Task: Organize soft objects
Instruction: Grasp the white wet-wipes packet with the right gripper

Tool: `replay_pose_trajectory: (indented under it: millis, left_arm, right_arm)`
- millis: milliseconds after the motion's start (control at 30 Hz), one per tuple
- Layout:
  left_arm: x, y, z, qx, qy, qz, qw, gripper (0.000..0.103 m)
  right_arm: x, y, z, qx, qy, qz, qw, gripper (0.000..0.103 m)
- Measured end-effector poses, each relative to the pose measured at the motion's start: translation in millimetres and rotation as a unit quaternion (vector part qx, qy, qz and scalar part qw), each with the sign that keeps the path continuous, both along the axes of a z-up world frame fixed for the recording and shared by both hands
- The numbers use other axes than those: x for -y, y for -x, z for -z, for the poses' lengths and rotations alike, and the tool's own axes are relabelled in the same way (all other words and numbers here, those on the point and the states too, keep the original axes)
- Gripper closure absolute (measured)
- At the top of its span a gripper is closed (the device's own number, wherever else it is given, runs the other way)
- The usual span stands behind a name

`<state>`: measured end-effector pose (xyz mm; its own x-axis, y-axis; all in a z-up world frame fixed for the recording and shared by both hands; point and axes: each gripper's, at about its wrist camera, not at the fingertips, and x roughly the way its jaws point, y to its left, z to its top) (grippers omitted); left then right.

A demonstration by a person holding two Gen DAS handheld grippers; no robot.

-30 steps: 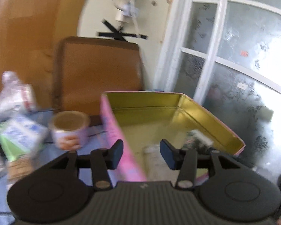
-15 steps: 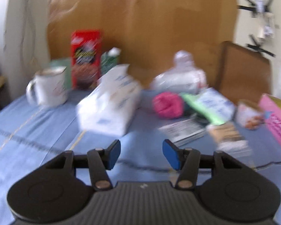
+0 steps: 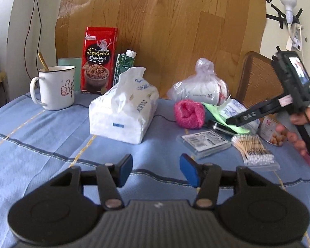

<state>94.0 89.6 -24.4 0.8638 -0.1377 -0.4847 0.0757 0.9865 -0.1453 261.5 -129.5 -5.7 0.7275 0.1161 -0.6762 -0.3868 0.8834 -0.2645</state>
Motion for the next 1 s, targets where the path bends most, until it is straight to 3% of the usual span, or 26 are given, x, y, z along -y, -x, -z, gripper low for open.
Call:
replay_pose_trajectory:
  millis: [33, 133, 300, 400, 500, 633, 700, 1000]
  left_arm:
    - [0, 0, 0, -0.001, 0.002, 0.000, 1.0000, 0.052]
    - [-5, -2, 1, -0.004, 0.015, 0.000, 0.9999, 0.052]
    - [-11, -4, 2, -0.014, 0.034, -0.002, 0.9993, 0.050]
    - [-10, -5, 3, -0.021, 0.035, 0.003, 0.9992, 0.050]
    - [-7, -7, 4, -0.029, 0.027, 0.012, 0.9991, 0.048]
    - [-4, -8, 4, -0.039, 0.019, 0.014, 0.9990, 0.048]
    - [-5, -9, 5, -0.045, 0.017, 0.013, 0.9988, 0.047]
    - [-8, -8, 5, -0.052, 0.022, 0.011, 0.9983, 0.041]
  right_arm:
    - [-1, -2, -1, -0.006, -0.001, -0.006, 1.000, 0.031]
    - [0, 13, -13, 0.026, -0.020, -0.012, 0.999, 0.031]
    - [13, 95, -50, 0.076, -0.091, -0.065, 0.991, 0.030]
    - [24, 158, -50, 0.054, -0.113, -0.126, 0.984, 0.029]
    - [33, 199, -31, 0.016, -0.114, -0.149, 0.982, 0.031]
    - [37, 226, 0, 0.006, -0.109, -0.126, 0.986, 0.026]
    - [39, 234, 8, 0.022, -0.108, -0.100, 0.989, 0.012]
    - [83, 266, 13, 0.051, -0.216, -0.030, 0.975, 0.008]
